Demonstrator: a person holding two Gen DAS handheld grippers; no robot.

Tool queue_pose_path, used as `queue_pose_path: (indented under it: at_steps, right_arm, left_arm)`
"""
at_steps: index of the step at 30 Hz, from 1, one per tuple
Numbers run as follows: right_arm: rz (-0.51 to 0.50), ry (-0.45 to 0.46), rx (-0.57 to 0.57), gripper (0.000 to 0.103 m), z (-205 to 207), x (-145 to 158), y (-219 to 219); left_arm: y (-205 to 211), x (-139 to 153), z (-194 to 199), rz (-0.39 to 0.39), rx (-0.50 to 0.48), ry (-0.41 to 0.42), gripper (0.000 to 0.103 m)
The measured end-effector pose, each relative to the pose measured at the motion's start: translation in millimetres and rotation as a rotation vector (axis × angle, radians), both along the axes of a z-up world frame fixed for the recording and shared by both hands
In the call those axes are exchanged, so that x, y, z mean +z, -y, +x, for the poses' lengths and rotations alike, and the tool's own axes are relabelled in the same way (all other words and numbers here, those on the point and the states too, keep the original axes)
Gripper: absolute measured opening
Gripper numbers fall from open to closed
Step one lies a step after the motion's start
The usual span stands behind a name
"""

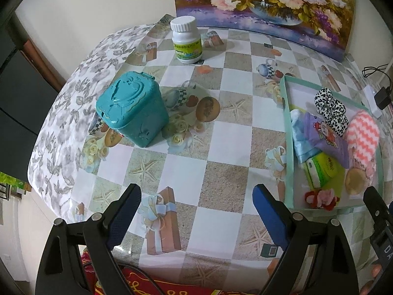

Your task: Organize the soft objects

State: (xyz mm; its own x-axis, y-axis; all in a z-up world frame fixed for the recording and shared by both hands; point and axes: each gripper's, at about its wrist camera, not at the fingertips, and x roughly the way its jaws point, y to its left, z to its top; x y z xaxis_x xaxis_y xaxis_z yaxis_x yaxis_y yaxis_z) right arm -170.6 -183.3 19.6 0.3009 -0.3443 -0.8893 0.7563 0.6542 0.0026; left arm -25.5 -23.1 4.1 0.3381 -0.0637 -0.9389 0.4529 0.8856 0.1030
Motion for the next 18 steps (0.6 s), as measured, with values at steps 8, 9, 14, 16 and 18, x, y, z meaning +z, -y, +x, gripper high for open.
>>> queue_pose_path:
  at_steps: [8, 9, 14, 16, 18]
  right_arm:
    - [0.012, -0.007, -0.019, 0.103, -1.9, -2.3, 4.1]
    - [0.012, -0.008, -0.02, 0.103, -1.9, -2.6, 4.3]
    - [0.017, -0.014, -0.021, 0.103, -1.5, -3.7, 5.0]
    - [0.018, -0.017, -0.02, 0.103, -1.2, -4.6, 5.0]
    - [0.02, -0.019, -0.019, 0.103, -0.7, -5.2, 5.1]
  left_arm:
    - [-1.8, -3.5, 2.8, 0.005, 0.005, -0.012, 0.092]
    - [-1.8, -4.0, 3.0, 0.005, 0.006, -0.015, 0.092]
    - [0.1, -5.4, 2.1, 0.011, -0.005, -0.018, 0.092]
    - [0.9, -5.9, 1.7, 0.014, -0.011, -0.018, 0.092]
    - [1.0, -6.6, 1.6, 0.017, -0.013, -0.019, 0.092]
